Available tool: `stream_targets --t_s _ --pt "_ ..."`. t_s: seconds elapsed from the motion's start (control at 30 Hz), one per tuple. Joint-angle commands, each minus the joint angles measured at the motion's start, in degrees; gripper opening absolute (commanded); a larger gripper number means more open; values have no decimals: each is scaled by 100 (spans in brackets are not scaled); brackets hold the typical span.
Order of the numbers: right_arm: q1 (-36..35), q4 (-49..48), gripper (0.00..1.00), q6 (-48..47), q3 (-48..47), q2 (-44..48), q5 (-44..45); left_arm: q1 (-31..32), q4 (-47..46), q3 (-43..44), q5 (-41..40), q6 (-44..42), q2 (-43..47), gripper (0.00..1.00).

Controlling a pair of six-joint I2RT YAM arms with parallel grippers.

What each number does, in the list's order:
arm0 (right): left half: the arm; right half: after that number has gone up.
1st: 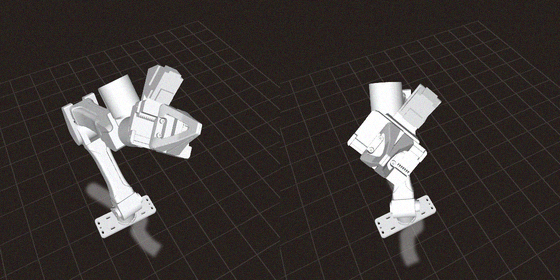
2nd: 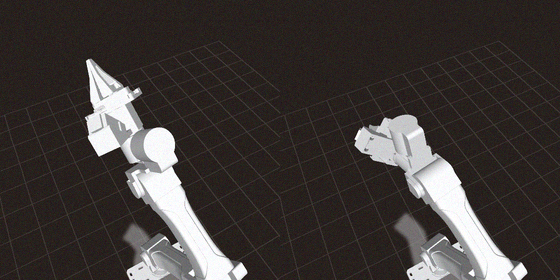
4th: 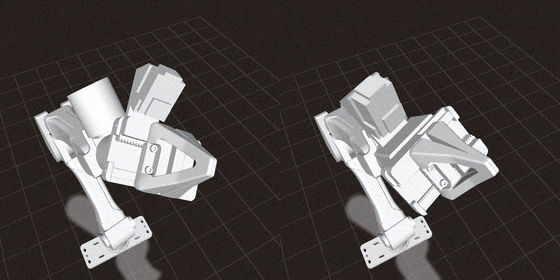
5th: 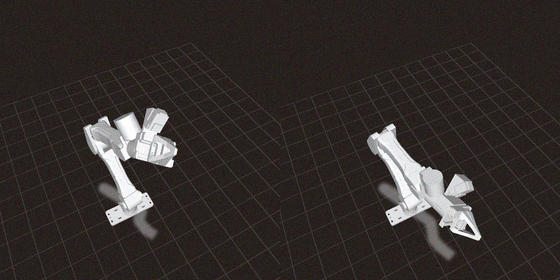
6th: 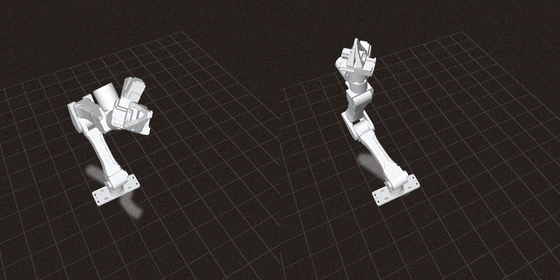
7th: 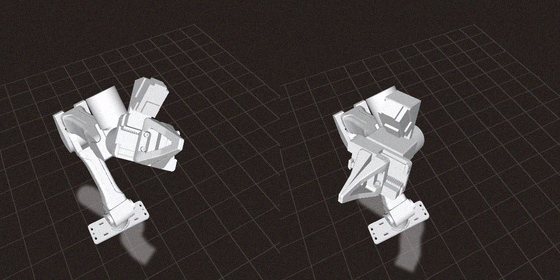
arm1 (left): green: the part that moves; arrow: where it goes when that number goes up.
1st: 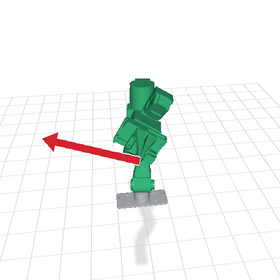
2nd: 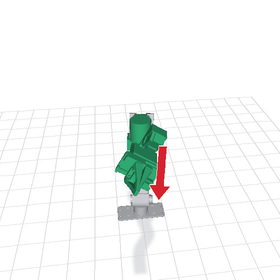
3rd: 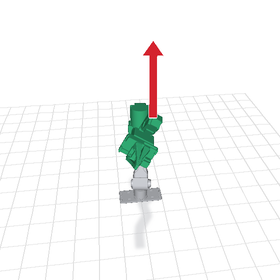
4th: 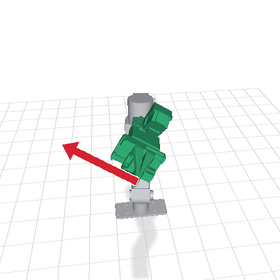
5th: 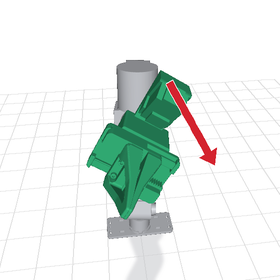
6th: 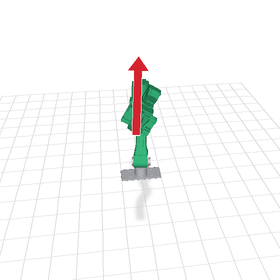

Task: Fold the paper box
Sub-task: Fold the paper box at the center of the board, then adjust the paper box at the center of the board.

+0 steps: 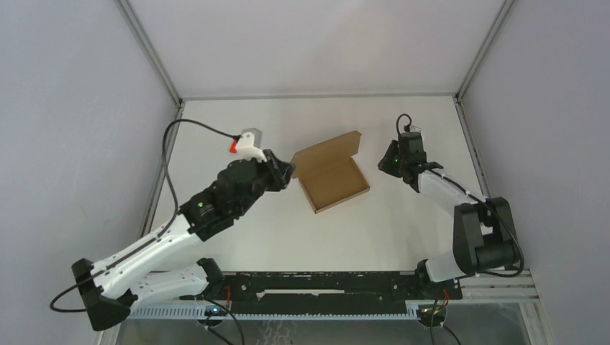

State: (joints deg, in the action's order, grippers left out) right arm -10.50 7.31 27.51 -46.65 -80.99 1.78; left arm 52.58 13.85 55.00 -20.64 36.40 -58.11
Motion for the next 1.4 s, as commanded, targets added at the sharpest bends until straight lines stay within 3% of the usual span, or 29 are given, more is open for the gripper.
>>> stream_targets --t_s 0.0,0.13,0.27,0.67,0.83,0.97,1.07,1.17,1.33,1.37 --pt "-17 -257 38 228 -169 -588 -571 -292 1096 -749 -690 645 291 30" --pt "-184 -283 38 230 -169 -951 -487 -740 898 -1469 -490 969 356 43" --pt "-421 -284 38 297 -131 -1095 -399 -1084 499 -2070 -266 1150 408 48" --pt "-1722 60 38 806 508 -269 459 -1316 -310 -2565 174 1243 -295 48" --pt "-1977 -261 37 849 701 -122 94 -1337 -543 -2763 116 1186 -568 48" --pt "-2156 505 37 740 750 890 581 -1343 -337 -2839 125 1245 -20 49" --pt "-2247 1176 47 662 746 2055 825 -1358 268 -2482 -179 1166 647 53" --pt "-2242 1581 60 617 738 2979 661 -1657 1023 -1603 -330 757 666 60" --pt "-2404 1742 65 532 745 3429 -68 -2620 1990 307 -545 74 -779 70" --pt "-2469 1705 65 509 752 3405 -185 -2856 2009 622 -498 -19 -1137 81"
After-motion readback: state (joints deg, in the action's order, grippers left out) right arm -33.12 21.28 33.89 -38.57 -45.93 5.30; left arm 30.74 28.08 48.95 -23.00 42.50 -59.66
